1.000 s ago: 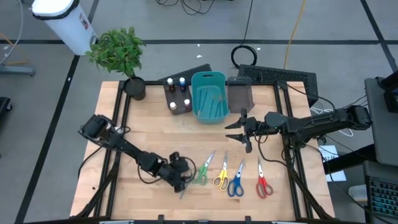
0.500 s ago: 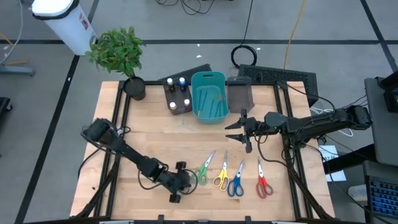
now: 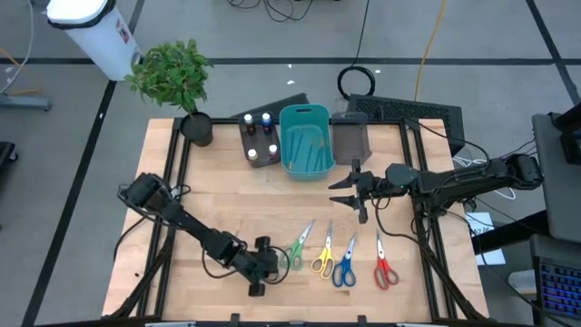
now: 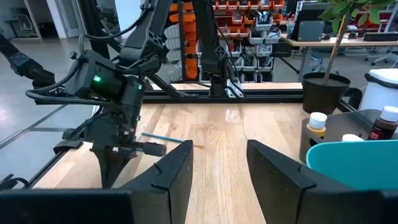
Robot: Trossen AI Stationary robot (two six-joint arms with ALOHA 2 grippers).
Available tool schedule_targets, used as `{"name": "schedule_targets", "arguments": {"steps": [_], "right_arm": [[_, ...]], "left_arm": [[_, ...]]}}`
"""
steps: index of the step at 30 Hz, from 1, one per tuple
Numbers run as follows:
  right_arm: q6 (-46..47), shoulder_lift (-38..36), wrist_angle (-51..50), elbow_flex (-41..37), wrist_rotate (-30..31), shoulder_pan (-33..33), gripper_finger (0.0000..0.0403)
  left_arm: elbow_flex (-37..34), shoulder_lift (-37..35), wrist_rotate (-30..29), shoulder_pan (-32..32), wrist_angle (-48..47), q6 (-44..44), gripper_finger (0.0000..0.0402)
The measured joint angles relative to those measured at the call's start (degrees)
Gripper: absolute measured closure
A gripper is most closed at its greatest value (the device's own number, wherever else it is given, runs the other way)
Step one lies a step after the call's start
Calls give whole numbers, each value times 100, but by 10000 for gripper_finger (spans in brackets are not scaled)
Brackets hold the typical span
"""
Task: Pick & Place Paint Supplies
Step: Put the blue paint brush into the blue bin
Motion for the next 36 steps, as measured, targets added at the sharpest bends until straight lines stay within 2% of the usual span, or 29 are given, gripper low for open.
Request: {"name": "schedule_targets", "arguments": {"steps": [4, 6, 8, 11, 14, 17, 22, 26, 31, 36], "right_arm": [[1, 0, -8, 0, 0, 0, 261], [-1, 0, -8, 2, 0, 0, 262], [-1, 0, -32, 2, 1, -2, 261], [-1, 0, -73, 1, 0, -2, 263], [-1, 0, -71, 2, 0, -2, 263], [1, 0, -75, 2, 0, -2, 263], [-1, 0, -84, 1, 0, -2, 265], [-1, 0, -54, 2, 0, -4, 266], [-1, 0, -45, 2, 0, -3, 266], [-3, 0, -44, 2, 0, -3, 266]], "left_arm": [[-62, -430, -70, 45, -300, -61, 390], [-94, -821, -343, 83, -754, -620, 394], [-58, -1374, -705, 139, -1486, -1697, 398], [-47, -2269, -1254, 198, -3231, -3577, 389], [-99, -2880, -1587, 76, -4544, -5202, 362], [-288, -3284, -1532, -27, -5275, -6506, 318], [-936, -3398, -1042, -126, -5245, -7660, 233], [-1444, -3231, -631, -19, -5108, -8204, 195], [-1845, -3139, -364, 17, -4887, -8525, 191], [-1977, -3086, -410, 52, -4775, -8555, 212]]}}
